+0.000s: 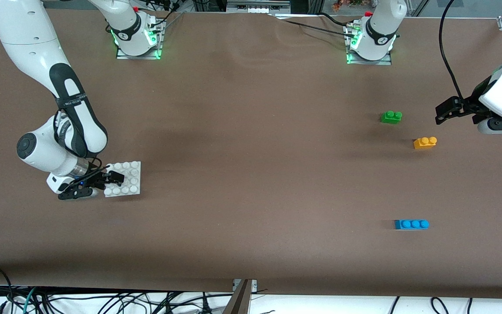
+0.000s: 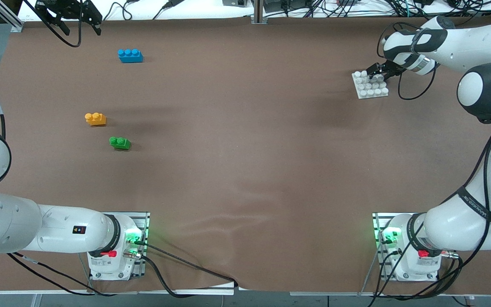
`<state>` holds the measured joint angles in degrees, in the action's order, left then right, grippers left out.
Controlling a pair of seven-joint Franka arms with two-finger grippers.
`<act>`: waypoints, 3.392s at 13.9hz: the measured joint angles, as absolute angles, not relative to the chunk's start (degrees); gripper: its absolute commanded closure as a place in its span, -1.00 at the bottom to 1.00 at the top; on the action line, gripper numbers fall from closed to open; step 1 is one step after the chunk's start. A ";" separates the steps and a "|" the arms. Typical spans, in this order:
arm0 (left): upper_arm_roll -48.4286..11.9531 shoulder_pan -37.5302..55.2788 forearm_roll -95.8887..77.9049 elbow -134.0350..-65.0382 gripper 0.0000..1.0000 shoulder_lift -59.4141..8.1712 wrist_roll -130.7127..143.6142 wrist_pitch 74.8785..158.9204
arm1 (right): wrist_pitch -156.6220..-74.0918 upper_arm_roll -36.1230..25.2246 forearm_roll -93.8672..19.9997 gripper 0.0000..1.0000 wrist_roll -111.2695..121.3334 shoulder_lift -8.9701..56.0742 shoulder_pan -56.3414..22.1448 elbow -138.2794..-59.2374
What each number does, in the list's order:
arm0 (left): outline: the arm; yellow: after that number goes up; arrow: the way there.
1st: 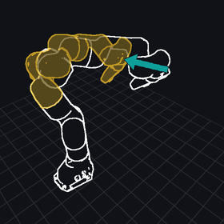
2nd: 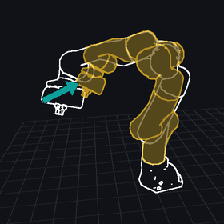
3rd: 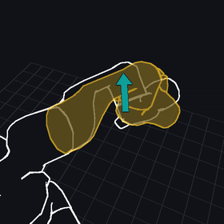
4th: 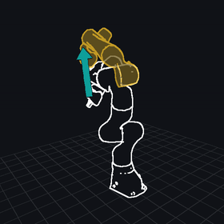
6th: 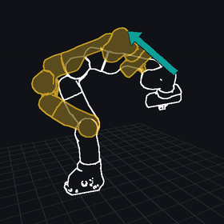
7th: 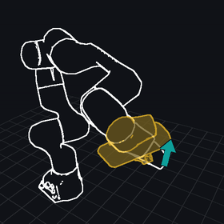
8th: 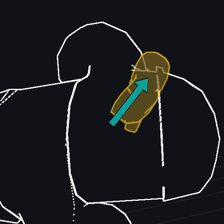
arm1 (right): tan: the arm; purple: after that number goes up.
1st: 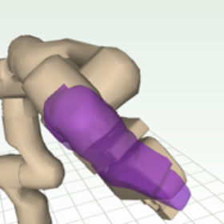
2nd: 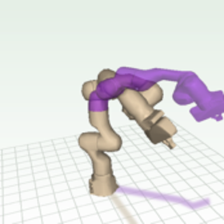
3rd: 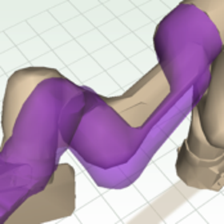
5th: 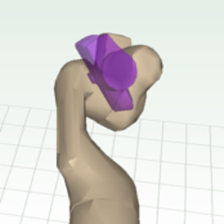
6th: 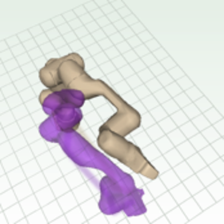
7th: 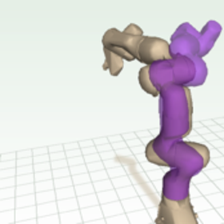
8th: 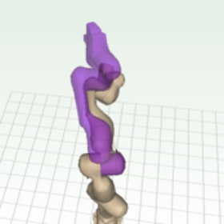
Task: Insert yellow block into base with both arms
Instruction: 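Grip the white base plate edge with the right gripper, then slide the white base plate toward the table middle with the right gripper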
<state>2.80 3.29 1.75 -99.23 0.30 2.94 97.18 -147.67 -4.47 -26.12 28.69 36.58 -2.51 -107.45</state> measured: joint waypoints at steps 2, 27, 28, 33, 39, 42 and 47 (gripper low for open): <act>2.82 3.29 1.75 -99.22 -1.00 0.30 2.94 97.18 | -147.43 -4.43 -26.14 0.02 29.20 36.32 -2.49 -107.42; 2.83 3.32 1.75 -99.21 -1.00 0.30 2.94 97.18 | -154.41 -2.31 -26.39 0.03 8.93 37.94 -17.67 -106.20; 2.83 3.32 1.75 -99.21 -1.00 0.30 2.94 97.18 | -155.04 -2.29 -26.39 0.03 7.63 38.26 -18.81 -105.88; 2.83 3.32 1.75 -99.21 -1.00 0.30 2.94 97.18 | -158.15 -2.31 -26.39 0.03 1.64 39.29 -24.26 -105.10; 2.84 3.32 1.75 -99.21 -1.00 0.30 2.94 97.18 | -158.93 -2.36 -26.40 0.03 -8.55 41.46 -31.05 -101.78; 2.84 3.32 1.75 -99.21 -1.00 0.30 2.94 97.18 | -161.41 -2.47 -26.40 0.03 -12.60 43.25 -34.16 -99.67; 2.84 3.32 1.75 -99.21 -1.00 0.30 2.94 97.18 | -161.70 -3.31 -26.40 0.03 -19.20 45.49 -39.48 -96.09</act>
<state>2.84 3.32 1.75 -99.21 0.30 2.94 97.18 -161.70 -3.31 -26.40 -19.20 45.49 -39.48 -96.09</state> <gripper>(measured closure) 0.000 0.317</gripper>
